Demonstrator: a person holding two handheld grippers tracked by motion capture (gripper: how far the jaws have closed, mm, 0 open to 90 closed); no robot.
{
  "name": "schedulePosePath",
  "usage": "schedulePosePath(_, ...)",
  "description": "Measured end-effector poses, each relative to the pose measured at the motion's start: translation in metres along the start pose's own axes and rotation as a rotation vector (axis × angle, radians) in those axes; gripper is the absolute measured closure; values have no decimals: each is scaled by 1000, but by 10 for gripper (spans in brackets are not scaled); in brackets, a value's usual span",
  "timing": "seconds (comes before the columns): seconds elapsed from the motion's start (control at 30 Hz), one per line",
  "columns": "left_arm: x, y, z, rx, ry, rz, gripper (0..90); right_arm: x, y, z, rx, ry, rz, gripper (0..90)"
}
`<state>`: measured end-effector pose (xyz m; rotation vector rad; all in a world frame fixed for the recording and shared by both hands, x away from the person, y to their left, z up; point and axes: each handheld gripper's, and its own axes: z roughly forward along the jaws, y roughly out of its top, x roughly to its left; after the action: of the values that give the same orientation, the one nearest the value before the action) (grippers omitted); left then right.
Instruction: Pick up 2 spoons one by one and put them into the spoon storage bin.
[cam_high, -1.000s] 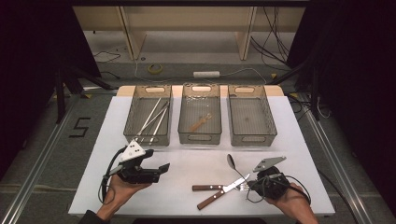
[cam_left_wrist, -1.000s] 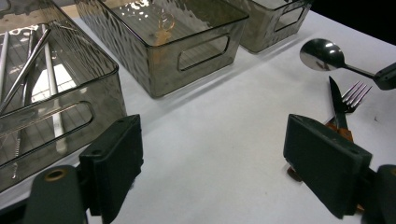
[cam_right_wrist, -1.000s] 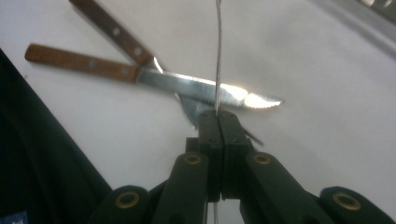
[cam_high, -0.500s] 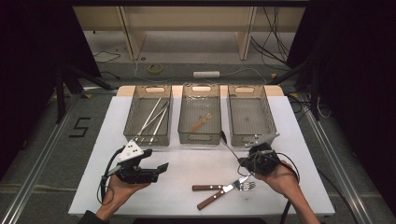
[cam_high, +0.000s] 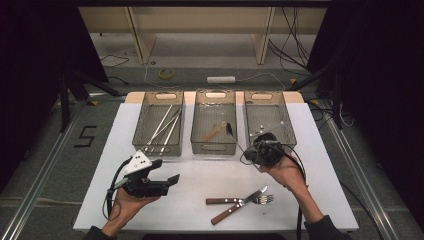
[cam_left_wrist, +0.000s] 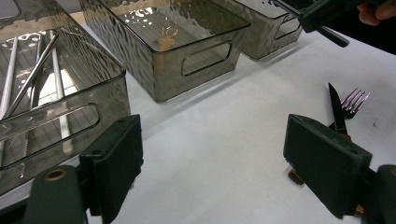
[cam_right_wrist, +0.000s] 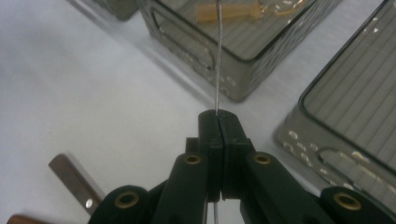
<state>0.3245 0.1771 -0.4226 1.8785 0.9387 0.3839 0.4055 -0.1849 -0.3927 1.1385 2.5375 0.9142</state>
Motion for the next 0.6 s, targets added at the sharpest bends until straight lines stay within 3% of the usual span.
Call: schedulePosePath(0.6,0,-1,-3,-37,-1,1,192,-14,61,35,-13,-17,66,900)
